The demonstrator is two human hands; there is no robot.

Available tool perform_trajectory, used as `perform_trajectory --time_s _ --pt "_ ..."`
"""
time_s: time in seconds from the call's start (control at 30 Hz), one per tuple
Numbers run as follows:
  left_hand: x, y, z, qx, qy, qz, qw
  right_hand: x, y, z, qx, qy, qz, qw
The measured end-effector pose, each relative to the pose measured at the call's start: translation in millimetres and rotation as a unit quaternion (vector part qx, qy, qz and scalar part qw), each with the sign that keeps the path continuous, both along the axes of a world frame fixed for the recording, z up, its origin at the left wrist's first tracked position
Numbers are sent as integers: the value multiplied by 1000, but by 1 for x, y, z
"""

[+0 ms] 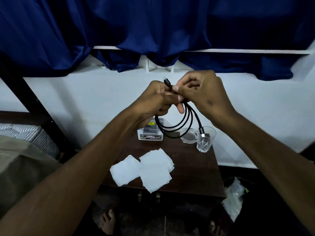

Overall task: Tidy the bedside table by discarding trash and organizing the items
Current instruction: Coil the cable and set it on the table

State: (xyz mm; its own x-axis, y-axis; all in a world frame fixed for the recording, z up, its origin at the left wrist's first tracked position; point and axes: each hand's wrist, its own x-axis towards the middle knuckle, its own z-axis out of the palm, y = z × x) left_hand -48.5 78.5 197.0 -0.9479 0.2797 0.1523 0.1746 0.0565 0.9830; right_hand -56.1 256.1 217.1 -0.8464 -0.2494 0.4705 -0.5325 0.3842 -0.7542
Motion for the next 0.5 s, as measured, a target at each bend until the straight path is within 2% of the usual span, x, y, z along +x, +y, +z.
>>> perform_trajectory --time_s 0.07,0.17,0.23,0.37,0.5 --pt "-1 -2 -3 54 -11 28 998 1 6 -4 -6 -21 64 998" --pt "-2 -4 -7 143 -31 54 988 10 12 -8 -25 -100 154 983" --pt "-3 -1 -10 191 -41 67 978 14 12 -14 -22 -121 185 975" --pt "-2 3 -15 230 -61 79 968 8 9 -17 4 -76 117 990" --pt "5 -1 -15 217 -76 84 970 -2 15 -13 134 -16 35 990"
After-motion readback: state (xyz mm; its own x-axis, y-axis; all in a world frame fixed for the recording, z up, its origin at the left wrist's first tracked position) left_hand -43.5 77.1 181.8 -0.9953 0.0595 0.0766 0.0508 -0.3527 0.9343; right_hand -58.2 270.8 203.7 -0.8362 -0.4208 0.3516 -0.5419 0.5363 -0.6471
